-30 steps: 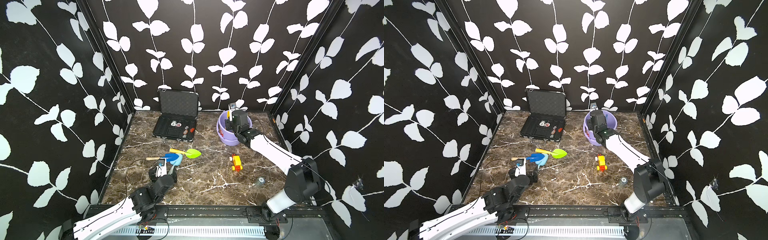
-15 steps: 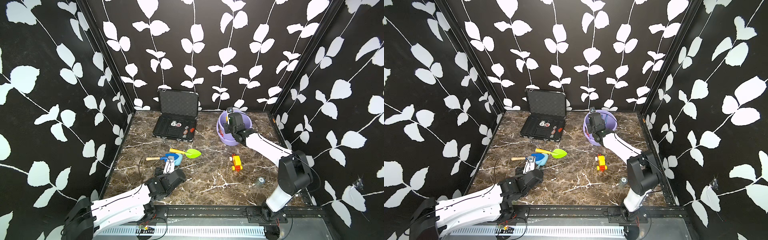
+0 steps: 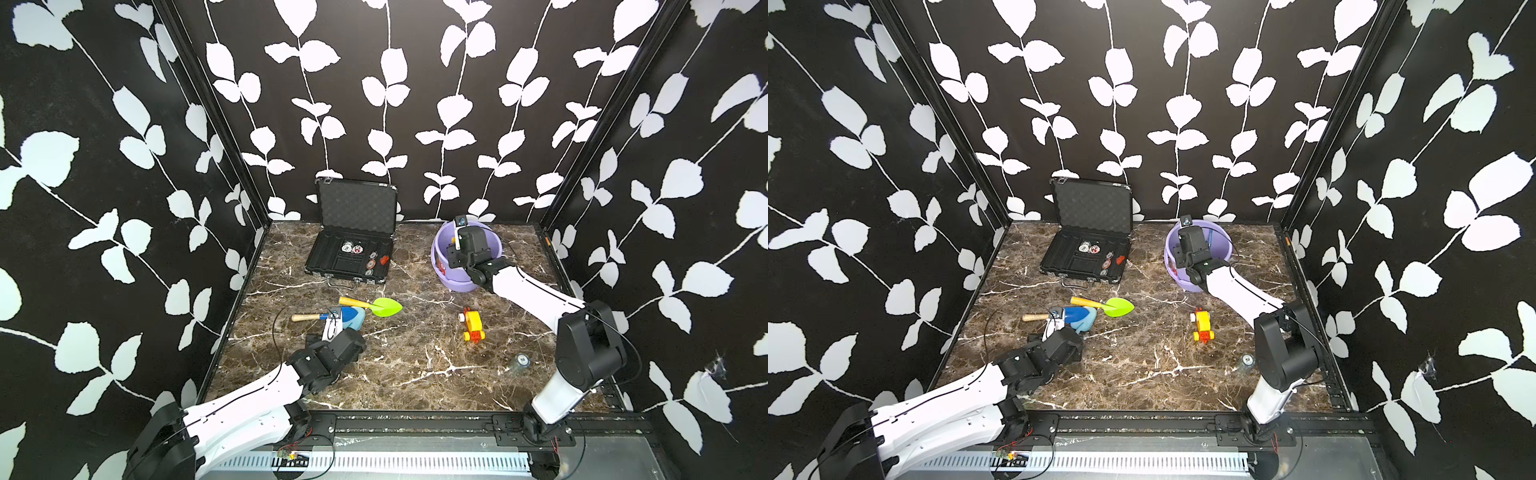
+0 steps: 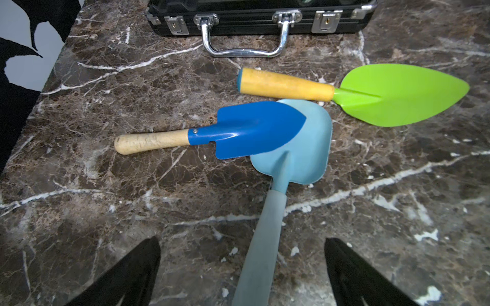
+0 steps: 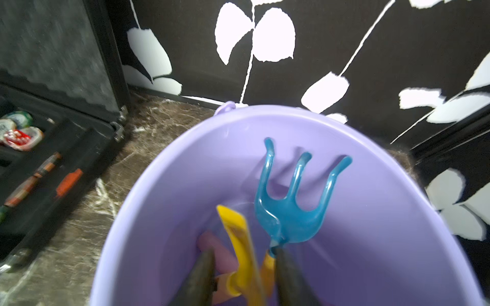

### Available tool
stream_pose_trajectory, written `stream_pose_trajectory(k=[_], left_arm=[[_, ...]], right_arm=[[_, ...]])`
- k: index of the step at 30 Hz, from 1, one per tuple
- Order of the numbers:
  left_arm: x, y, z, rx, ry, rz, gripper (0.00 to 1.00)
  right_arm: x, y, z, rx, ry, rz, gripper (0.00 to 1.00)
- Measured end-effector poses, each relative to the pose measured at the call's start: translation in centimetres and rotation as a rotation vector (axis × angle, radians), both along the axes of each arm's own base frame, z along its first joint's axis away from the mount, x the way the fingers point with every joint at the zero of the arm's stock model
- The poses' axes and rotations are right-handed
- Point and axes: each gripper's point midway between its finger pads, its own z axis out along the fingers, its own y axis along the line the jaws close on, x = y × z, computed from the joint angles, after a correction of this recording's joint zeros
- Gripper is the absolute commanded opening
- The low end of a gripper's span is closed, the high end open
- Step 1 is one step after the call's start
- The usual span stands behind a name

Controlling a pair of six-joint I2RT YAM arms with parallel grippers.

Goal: Organize the gardening tools
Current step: Place the gardening tool in the container, then pick up the gardening tool from the center of the board.

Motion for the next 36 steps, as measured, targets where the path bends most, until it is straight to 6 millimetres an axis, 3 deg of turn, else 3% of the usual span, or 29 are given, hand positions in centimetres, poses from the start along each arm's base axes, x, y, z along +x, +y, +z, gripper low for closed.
stream_pose_trajectory(k=[4, 8, 13, 20, 30, 36], left_arm=[[1.0, 0.6, 3.0, -0.001, -0.024, 0.015, 0.99], [2.2, 1.8, 6.3, -0.003, -0.043, 0.045, 0.98], [2.9, 3.2, 7.9, 0.023, -0.012, 0.042, 0.96], [4.8, 2.5, 7.1, 0.085, 0.124, -0.034, 0.92], [10.6, -3.4, 6.1, 0.147, 0.263, -0.302, 0.82], [12.9, -6.1, 3.4, 0.190, 0.375, -0.431, 0.77]], right_arm=[[-0.7, 0.2, 0.8, 0.026, 0.006, 0.018, 0.79], [-1.7, -0.1, 1.7, 0.045, 0.020, 0.018, 0.86], [-3.3, -0.5, 4.0, 0.091, 0.000, 0.018, 0.90], [-5.8, -1.7, 5.3, 0.125, -0.010, 0.006, 0.98], [-9.3, -3.9, 6.1, 0.145, -0.025, -0.022, 0.99], [-11.0, -5.3, 6.9, 0.157, -0.056, -0.050, 1.00]])
